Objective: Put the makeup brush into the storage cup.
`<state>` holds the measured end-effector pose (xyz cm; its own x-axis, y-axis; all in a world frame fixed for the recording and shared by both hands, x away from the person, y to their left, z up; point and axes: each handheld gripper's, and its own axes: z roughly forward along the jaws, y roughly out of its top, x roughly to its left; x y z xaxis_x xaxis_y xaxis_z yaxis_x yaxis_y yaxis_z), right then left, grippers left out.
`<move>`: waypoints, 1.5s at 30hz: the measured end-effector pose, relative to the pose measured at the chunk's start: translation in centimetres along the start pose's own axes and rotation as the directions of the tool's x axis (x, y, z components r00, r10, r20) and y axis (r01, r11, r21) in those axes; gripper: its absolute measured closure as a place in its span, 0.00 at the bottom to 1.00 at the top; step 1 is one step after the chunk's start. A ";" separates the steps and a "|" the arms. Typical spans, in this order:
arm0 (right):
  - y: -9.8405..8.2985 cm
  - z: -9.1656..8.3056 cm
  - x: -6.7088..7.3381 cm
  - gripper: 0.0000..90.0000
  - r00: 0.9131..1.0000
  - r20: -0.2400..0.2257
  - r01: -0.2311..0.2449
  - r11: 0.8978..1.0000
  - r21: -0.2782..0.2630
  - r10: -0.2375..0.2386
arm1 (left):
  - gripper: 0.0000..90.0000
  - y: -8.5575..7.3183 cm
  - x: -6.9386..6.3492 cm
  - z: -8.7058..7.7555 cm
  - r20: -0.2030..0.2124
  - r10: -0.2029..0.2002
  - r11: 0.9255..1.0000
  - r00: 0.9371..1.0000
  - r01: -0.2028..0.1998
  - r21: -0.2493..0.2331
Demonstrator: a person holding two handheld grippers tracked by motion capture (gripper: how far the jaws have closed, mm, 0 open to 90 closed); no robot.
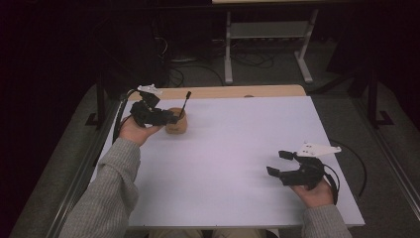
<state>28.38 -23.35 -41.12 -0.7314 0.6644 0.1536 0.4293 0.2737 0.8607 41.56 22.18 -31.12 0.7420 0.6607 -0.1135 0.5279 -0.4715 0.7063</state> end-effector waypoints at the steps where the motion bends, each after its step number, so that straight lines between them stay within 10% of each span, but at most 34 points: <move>1: 0.0 0.1 -0.1 0.23 1.000 0.001 0.003 1.000 0.001 -0.003 | 0.66 0.0 -0.1 0.0 0.000 0.001 1.000 1.000 -0.001 -0.001; 24: -0.2 0.2 -0.2 0.24 1.000 0.017 -0.002 1.000 0.015 0.002 | 0.57 -1.3 -1.4 -0.9 -0.011 0.017 1.000 1.000 -0.017 -0.016; 45: -0.1 1.1 0.4 0.24 0.999 0.021 0.032 0.996 0.078 -0.034 | 0.52 -5.7 -2.6 0.5 0.013 0.055 0.998 0.998 -0.054 -0.034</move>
<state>28.66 -22.35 -41.65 -0.7343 0.6693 0.1136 0.4453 0.3485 0.8247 36.77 22.86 -35.21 0.7751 0.6262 -0.0837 0.4725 -0.4867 0.7348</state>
